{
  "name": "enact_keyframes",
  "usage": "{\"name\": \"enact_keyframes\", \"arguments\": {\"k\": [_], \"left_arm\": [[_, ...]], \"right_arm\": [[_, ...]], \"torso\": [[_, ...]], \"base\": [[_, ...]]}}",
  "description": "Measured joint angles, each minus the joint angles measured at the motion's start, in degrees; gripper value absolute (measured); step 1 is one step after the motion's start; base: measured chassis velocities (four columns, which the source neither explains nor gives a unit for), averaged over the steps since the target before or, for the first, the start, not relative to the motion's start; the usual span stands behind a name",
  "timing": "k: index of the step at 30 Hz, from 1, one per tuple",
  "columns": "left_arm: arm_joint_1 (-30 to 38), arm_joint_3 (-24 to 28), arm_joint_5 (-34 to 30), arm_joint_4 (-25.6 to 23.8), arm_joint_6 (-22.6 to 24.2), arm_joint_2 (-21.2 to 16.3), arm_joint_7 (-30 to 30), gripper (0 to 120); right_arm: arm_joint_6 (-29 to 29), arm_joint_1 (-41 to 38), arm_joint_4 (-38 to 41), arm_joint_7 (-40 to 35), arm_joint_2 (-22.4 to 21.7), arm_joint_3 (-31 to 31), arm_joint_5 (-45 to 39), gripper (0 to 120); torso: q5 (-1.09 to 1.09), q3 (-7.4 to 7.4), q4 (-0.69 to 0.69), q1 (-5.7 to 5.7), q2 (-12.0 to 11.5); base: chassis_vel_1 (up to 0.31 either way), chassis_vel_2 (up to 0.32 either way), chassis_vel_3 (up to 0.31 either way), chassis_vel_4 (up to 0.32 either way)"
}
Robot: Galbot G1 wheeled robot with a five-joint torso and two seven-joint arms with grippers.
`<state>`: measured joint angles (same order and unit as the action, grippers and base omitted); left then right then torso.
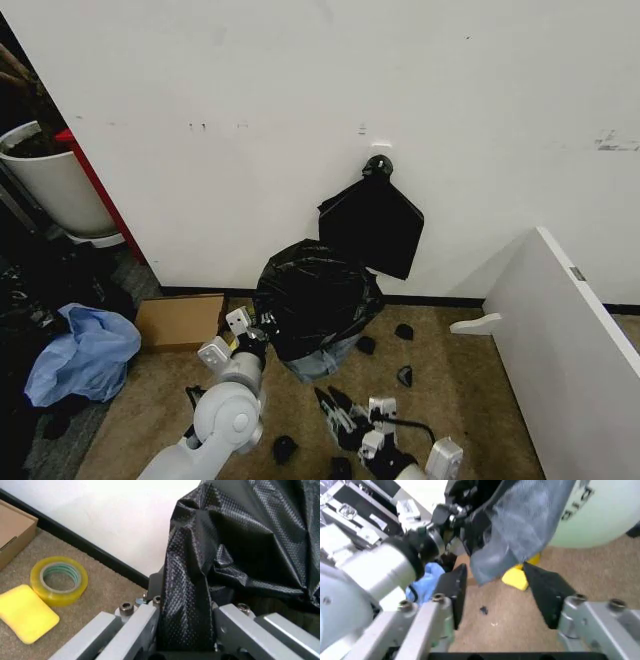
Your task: Place the garbage bag over the trash bin.
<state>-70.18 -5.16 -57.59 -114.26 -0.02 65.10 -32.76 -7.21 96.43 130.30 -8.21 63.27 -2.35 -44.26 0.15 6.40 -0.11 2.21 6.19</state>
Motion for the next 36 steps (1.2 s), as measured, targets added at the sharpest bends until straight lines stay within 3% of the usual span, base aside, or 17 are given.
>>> {"name": "enact_keyframes", "arguments": {"k": [6, 10, 15, 18, 23, 36], "left_arm": [[-0.3, 0.0, -0.1, -0.5, 0.0, -0.2, 0.0, 0], [-0.5, 0.0, -0.1, -0.6, 0.1, -0.3, -0.1, 0], [-1.1, 0.1, 0.2, -0.8, 0.1, -0.1, -0.1, 0], [-1.2, 0.2, 0.3, -1.0, 0.1, -0.1, -0.1, 0], [-1.4, 0.2, 0.5, -1.1, 0.1, -0.2, 0.0, 0], [-0.6, -0.2, 0.1, -1.2, 0.0, -0.2, 0.0, 0]], "right_arm": [[-0.4, -2.3, -0.6, -2.0, 0.9, 0.3, -0.7, 65], [-0.9, -2.9, -0.8, -3.0, 1.3, 0.6, -0.9, 54], [-1.9, -3.7, -1.8, -4.8, 1.3, 0.6, -0.3, 30], [-2.0, -3.8, -2.1, -5.2, 1.3, 0.6, -0.3, 24], [-2.4, -5.0, -2.4, -6.1, 1.6, 0.8, -0.7, 3], [-3.5, -2.8, -3.7, -7.1, 0.9, 0.9, 2.4, 0]], "torso": [[0.00, 0.00, 0.00, 0.00, 0.0], [0.00, 0.00, 0.00, 0.00, 0.0], [0.00, 0.00, 0.00, 0.00, 0.0], [0.00, 0.00, 0.00, 0.00, 0.0], [0.00, 0.00, 0.00, 0.00, 0.0], [0.00, 0.00, 0.00, 0.00, 0.0]], "base": [[0.000, 0.000, 0.000, 0.000], [0.000, 0.000, 0.000, 0.000], [0.000, 0.000, 0.000, 0.000], [0.000, 0.000, 0.000, 0.000], [0.000, 0.000, 0.000, 0.000], [0.000, 0.000, 0.000, 0.000]]}}
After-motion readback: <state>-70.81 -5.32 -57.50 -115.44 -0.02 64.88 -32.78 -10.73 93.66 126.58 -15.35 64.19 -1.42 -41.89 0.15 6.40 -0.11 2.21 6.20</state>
